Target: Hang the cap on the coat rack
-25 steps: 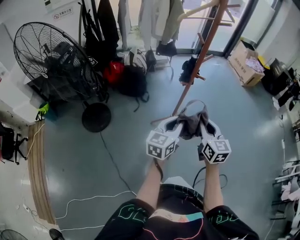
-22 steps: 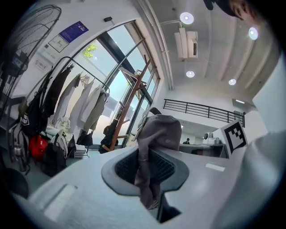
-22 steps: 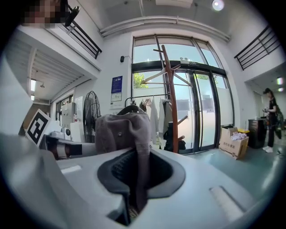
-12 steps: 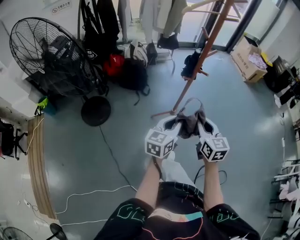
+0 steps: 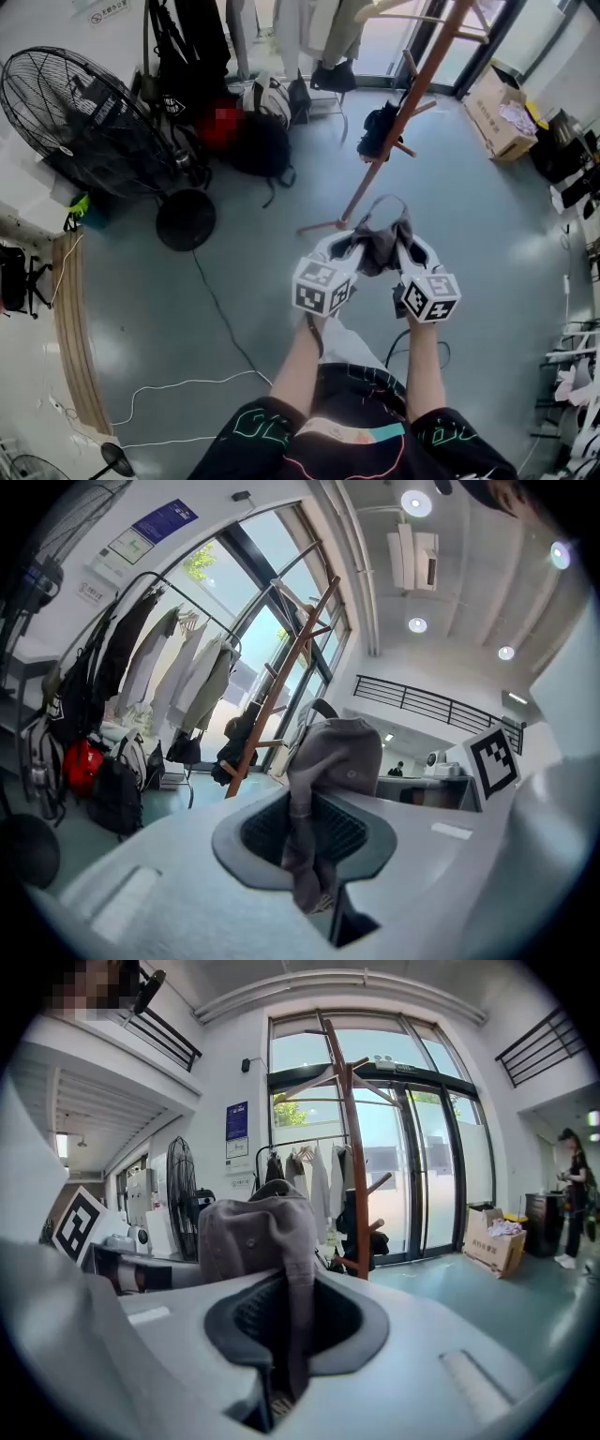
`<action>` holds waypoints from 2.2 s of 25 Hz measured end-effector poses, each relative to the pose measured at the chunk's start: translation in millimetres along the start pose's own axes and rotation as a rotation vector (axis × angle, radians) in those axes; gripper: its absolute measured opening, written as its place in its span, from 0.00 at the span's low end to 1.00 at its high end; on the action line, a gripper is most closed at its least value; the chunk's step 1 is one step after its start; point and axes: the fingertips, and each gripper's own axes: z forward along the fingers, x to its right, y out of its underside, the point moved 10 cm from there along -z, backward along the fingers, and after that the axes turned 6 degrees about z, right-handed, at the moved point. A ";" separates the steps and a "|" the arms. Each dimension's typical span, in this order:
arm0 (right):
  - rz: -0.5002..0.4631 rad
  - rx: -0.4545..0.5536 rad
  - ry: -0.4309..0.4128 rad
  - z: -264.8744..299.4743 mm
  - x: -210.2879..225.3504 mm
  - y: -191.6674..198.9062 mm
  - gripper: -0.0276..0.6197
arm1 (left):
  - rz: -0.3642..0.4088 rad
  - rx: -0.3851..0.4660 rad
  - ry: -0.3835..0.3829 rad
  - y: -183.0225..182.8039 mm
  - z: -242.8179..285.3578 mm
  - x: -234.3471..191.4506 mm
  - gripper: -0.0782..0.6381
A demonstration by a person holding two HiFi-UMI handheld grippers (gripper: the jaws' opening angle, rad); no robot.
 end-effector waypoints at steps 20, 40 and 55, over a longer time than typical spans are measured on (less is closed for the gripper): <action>0.137 -0.037 -0.065 78.3 87.0 2.1 0.12 | 0.019 -0.140 -0.101 -1.1 97.0 -40.3 0.20; 0.192 -0.157 -0.154 140.5 117.4 32.8 0.12 | -0.020 -0.260 -0.222 33.4 131.2 -75.3 0.20; 0.207 -0.222 -0.166 193.7 108.6 43.5 0.12 | -0.093 -0.288 -0.268 46.8 139.3 -122.8 0.20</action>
